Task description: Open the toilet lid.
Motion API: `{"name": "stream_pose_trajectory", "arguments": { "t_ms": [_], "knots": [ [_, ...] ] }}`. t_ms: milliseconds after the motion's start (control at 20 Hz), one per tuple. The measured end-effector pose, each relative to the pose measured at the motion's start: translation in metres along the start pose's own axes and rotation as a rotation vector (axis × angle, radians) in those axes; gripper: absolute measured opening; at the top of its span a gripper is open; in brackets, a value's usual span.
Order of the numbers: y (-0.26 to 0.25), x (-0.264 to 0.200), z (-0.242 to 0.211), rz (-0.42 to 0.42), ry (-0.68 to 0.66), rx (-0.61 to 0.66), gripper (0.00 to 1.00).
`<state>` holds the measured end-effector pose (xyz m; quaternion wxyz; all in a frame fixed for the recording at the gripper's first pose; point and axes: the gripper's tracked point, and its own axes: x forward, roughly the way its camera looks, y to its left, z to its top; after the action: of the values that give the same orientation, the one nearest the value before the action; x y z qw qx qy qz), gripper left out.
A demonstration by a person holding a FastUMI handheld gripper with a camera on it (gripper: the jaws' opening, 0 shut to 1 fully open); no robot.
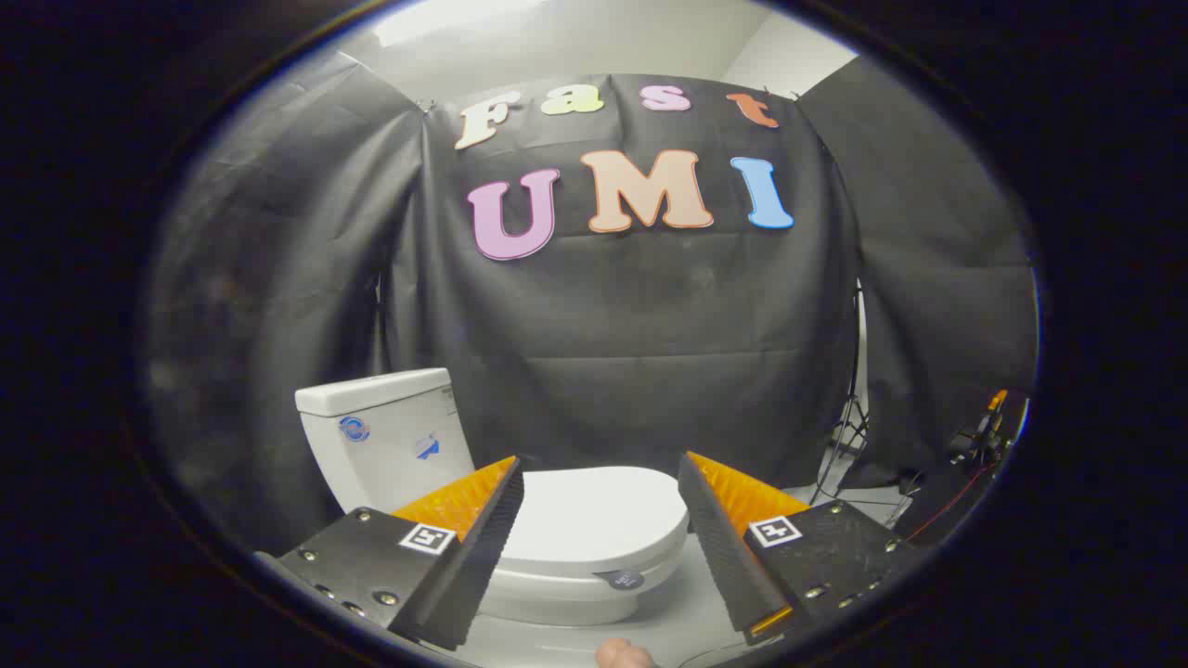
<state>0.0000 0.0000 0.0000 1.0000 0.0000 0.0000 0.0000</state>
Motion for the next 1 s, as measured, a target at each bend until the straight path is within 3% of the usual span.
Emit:
{"name": "stream_pose_trajectory", "arguments": {
  "t_ms": [1000],
  "knots": [
    [-0.047, 0.010, 0.006, -0.065, 0.014, 0.077, 0.99]
  ]
}}
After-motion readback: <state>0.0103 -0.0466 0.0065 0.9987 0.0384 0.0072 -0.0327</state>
